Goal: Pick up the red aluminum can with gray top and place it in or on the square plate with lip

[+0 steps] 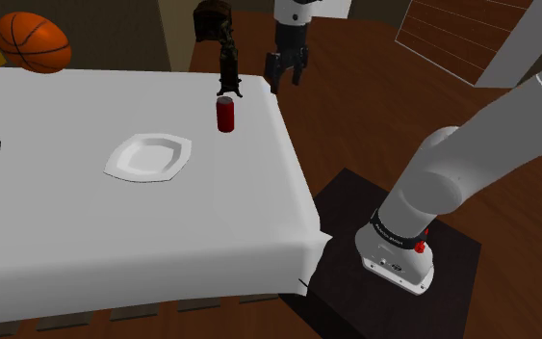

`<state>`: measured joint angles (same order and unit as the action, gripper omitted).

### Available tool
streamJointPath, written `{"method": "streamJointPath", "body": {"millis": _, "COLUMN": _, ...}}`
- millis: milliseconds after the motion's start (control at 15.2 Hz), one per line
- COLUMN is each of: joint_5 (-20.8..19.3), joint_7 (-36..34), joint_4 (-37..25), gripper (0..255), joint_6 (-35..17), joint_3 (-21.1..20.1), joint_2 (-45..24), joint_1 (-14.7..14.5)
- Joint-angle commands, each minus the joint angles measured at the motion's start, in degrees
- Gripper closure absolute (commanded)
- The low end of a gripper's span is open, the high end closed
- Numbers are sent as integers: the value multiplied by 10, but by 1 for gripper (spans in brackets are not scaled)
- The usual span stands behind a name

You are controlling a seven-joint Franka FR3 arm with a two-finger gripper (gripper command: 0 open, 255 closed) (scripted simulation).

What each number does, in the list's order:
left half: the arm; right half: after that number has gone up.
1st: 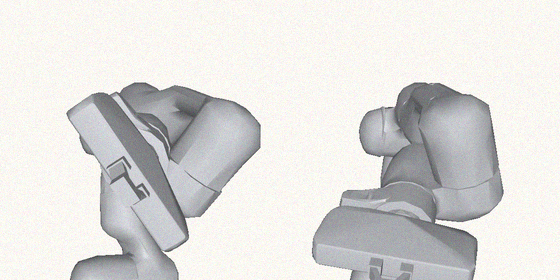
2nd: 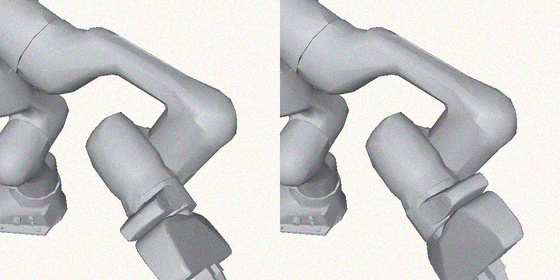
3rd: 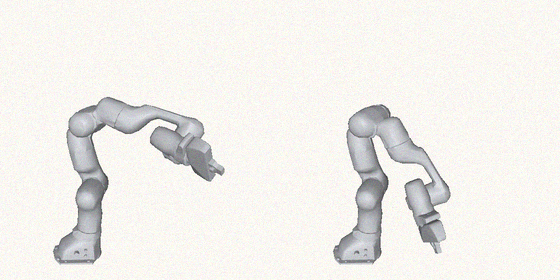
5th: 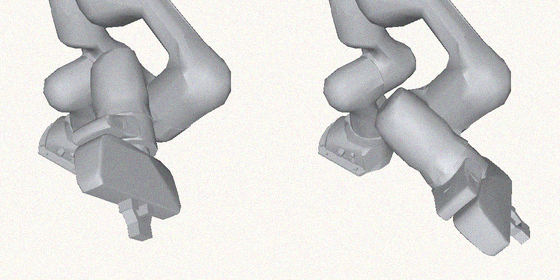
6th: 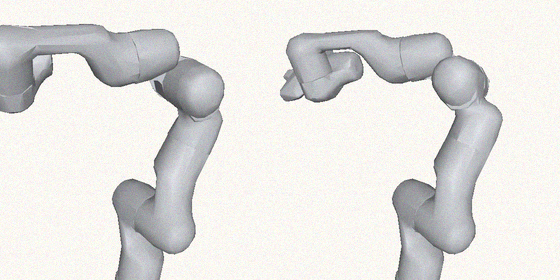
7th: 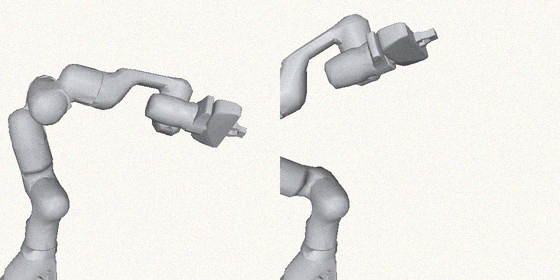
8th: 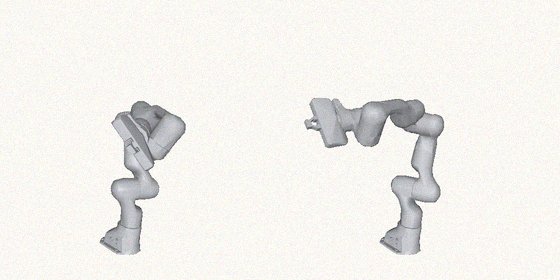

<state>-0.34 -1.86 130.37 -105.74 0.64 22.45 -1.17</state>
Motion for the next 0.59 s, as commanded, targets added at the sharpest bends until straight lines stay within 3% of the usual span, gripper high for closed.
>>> {"method": "streamJointPath", "body": {"millis": 0, "joint_5": 1, "joint_7": -1, "joint_4": -20, "gripper": 0, "joint_6": -29, "joint_3": 0, "joint_2": -45, "joint_1": 0}}
{"method": "streamJointPath", "body": {"millis": 528, "joint_5": 4, "joint_7": -12, "joint_4": -137, "gripper": 0, "joint_6": -95, "joint_3": -6, "joint_2": -218, "joint_1": -5}}
